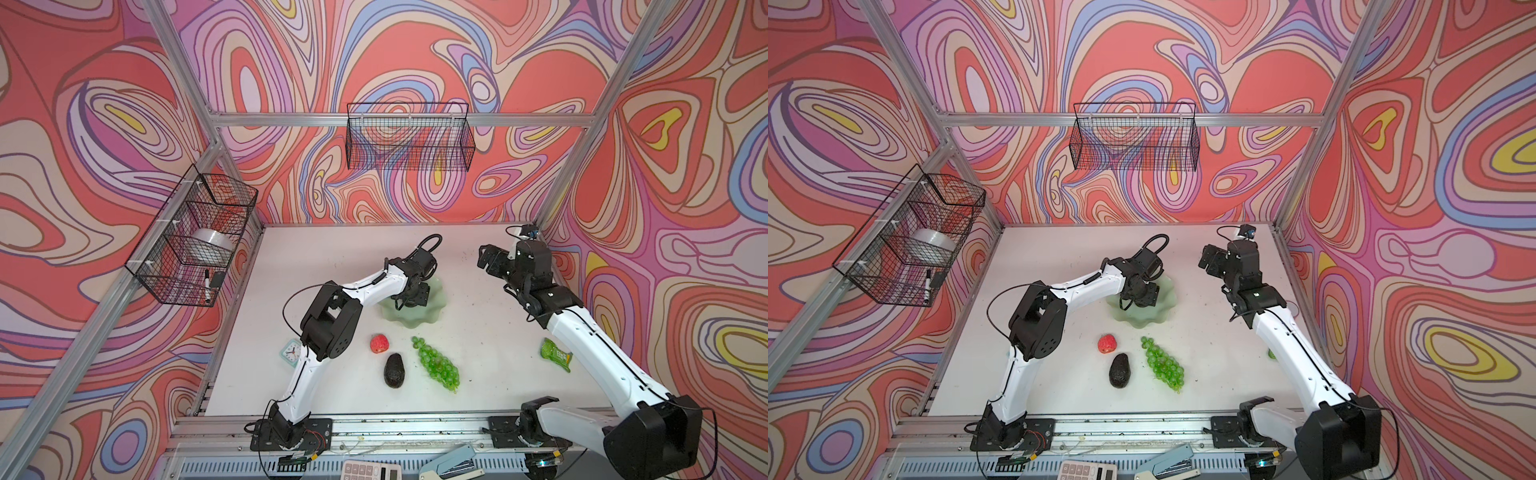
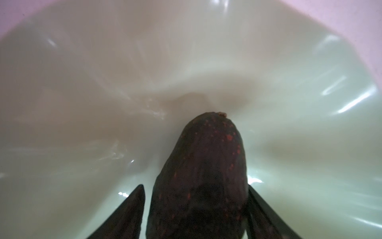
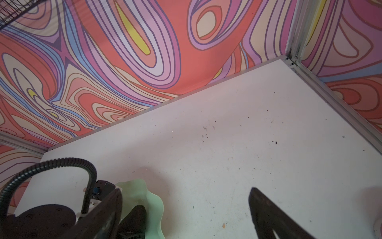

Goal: Place and organize the fake fruits in the fruit bowl
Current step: 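Carry the avocado into the green bowl and open the left gripper, then reach the right gripper across and grasp the second avocado while the left arm withdraws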

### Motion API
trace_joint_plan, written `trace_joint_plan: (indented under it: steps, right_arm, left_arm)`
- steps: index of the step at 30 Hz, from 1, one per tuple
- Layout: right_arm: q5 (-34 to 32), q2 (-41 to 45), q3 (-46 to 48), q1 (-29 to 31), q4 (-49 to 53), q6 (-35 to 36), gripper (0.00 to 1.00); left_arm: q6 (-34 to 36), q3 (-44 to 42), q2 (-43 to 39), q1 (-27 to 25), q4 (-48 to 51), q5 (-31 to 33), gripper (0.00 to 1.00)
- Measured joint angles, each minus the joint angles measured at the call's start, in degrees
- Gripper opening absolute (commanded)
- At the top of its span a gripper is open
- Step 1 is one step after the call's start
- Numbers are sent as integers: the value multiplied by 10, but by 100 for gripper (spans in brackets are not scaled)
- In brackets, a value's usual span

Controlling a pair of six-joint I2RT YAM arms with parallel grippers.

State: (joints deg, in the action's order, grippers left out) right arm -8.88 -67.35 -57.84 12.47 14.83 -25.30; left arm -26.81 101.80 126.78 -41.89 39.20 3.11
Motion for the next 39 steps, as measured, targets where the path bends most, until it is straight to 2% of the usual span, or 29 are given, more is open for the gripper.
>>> trace_joint_plan:
  steps: [4,7,12,16,21,23,28,32,39]
  right_arm:
    - [6,4,-14,0,7,4,98]
    - [23,4,-29,0,29,9,97]
    - [46,11,-36,24,80,10,94]
    - [50,14,-32,110,130,-9,92]
    - [35,0,-3,275,170,-74,91]
    - [25,-34,-2,360,182,-105,91]
    - [23,-147,-24,483,198,-159,91]
    - [39,-204,-38,531,205,-184,91]
    - [55,-249,-75,535,225,-192,88]
  left_arm:
    - [-2,-12,-14,2,-2,3,81]
    - [-6,-40,-54,9,-9,7,83]
    - [-14,-124,-191,46,-52,34,88]
    - [-20,-212,-325,83,-107,82,93]
    - [-35,-341,-472,134,-168,136,98]
    - [-43,-387,-514,159,-180,149,99]
    - [-69,-470,-580,225,-187,156,100]
    - [-82,-505,-614,252,-187,151,100]
    - [-89,-518,-633,261,-187,148,100]
